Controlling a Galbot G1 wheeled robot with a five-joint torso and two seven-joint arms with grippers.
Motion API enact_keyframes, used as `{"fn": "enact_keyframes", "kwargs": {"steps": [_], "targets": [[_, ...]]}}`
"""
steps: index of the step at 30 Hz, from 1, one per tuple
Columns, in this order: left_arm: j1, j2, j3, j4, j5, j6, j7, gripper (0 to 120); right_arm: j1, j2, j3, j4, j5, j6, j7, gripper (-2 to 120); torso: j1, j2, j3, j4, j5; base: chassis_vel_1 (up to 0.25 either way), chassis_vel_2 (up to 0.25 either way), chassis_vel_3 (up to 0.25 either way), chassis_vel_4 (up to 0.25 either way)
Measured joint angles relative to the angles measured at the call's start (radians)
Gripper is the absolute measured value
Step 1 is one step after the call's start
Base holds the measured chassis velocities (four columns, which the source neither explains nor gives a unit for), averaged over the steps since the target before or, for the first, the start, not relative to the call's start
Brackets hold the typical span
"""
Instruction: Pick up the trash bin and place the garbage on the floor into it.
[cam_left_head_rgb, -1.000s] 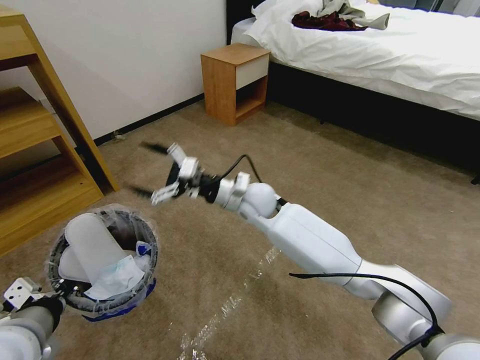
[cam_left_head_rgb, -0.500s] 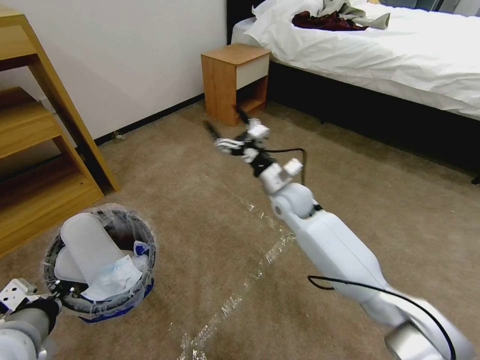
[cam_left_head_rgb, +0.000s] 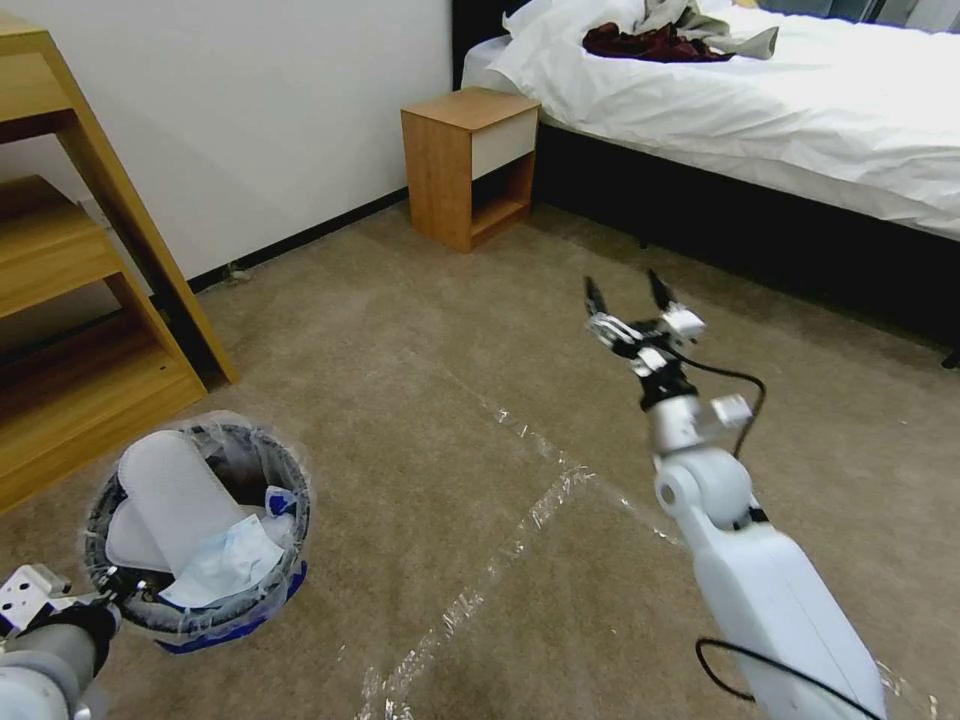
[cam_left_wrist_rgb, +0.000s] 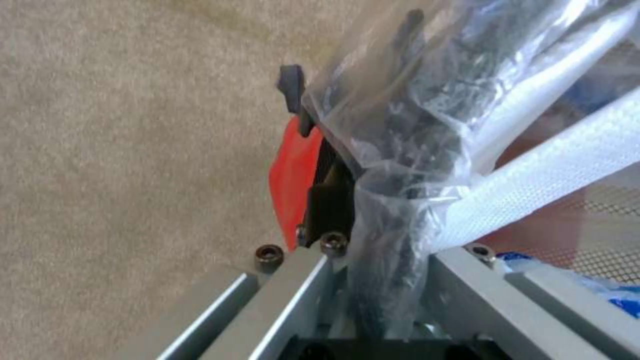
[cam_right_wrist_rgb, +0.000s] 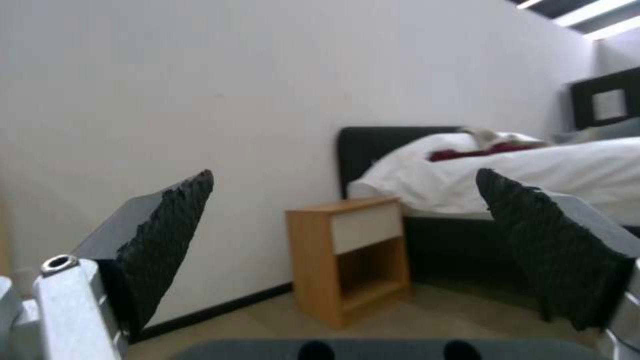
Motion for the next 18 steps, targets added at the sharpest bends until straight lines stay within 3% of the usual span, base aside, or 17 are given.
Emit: {"fn": "enact_keyframes", "kwargs": {"steps": [11,18], "targets": [[-0.002,-0.008,-0.005,-0.008,-0.006,-0.001,0.003,0,-0.168,0.069,0.074,-0.008,-0.174,0.16,-0.011,100,0.0,0.0,0.0,0.0001,-0.0002,0.0,0.0,0.0,0.0],[0.0,-0.029,-0.005,-0.018,-0.008,-0.001,0.003,0,-0.23,0.099,0.094,-0.01,-0.22,0.21,-0.008,100,0.0,0.0,0.0,0.0,-0.0002,0.0,0.0,0.0,0.0]]}}
